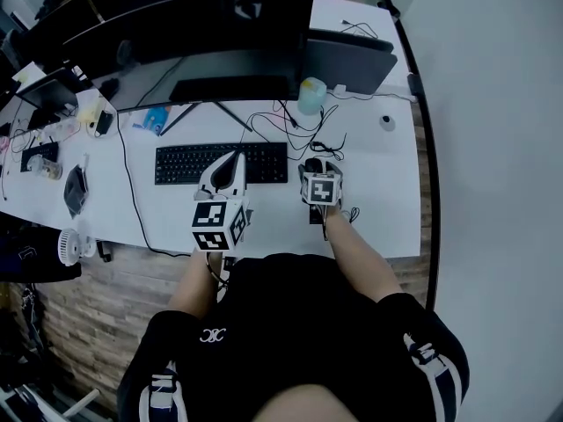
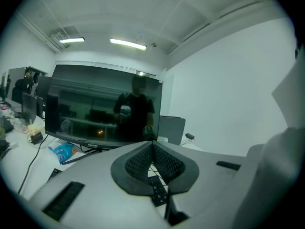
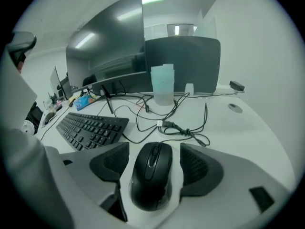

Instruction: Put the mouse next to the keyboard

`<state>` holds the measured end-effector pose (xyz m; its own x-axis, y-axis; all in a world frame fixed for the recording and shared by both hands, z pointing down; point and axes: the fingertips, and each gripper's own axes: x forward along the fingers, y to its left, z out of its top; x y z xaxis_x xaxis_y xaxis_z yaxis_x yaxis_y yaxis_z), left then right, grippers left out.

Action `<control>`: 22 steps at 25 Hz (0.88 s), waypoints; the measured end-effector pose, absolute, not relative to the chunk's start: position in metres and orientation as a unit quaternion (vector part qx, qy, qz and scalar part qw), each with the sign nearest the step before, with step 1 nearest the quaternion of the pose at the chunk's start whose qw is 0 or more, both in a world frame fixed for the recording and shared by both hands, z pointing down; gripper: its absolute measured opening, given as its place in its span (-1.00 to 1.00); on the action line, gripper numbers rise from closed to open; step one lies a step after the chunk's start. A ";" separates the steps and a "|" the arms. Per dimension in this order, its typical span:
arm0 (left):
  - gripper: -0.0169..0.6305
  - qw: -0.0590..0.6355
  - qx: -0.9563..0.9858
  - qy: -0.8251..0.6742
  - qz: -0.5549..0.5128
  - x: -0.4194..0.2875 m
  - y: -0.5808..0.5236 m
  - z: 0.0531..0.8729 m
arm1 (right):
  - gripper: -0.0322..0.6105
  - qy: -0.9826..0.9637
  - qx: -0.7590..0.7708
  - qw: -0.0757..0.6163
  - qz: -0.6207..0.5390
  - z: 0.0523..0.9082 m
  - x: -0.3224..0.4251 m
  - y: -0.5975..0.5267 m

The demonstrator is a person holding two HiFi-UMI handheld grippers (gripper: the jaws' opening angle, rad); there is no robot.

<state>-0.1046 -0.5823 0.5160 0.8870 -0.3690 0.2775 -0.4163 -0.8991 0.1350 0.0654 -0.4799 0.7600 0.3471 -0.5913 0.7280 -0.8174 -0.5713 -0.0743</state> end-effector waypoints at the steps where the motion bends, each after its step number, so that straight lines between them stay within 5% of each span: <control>1: -0.91 0.096 0.967 -0.202 0.122 -0.105 -0.581 0.515 | 0.18 -0.442 0.812 0.138 0.355 0.749 0.067 -0.482; 4: -0.91 0.097 0.968 -0.197 0.119 -0.105 -0.574 0.514 | -0.33 -0.443 0.843 0.096 0.288 0.698 0.076 -0.476; 9: -0.91 0.095 0.971 -0.188 0.115 -0.101 -0.565 0.509 | -0.85 -0.436 0.882 0.042 0.172 0.601 0.087 -0.458; 22: -0.91 0.082 0.977 -0.170 0.097 -0.074 -0.541 0.494 | -0.86 -0.496 0.868 -0.003 0.016 0.463 0.067 -0.434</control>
<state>-0.0743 -0.5414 0.4942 0.9232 -0.3162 0.2182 -0.3482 -0.9287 0.1273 0.0667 -0.4335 0.4626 0.5084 -0.8608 0.0251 -0.8606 -0.5089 -0.0223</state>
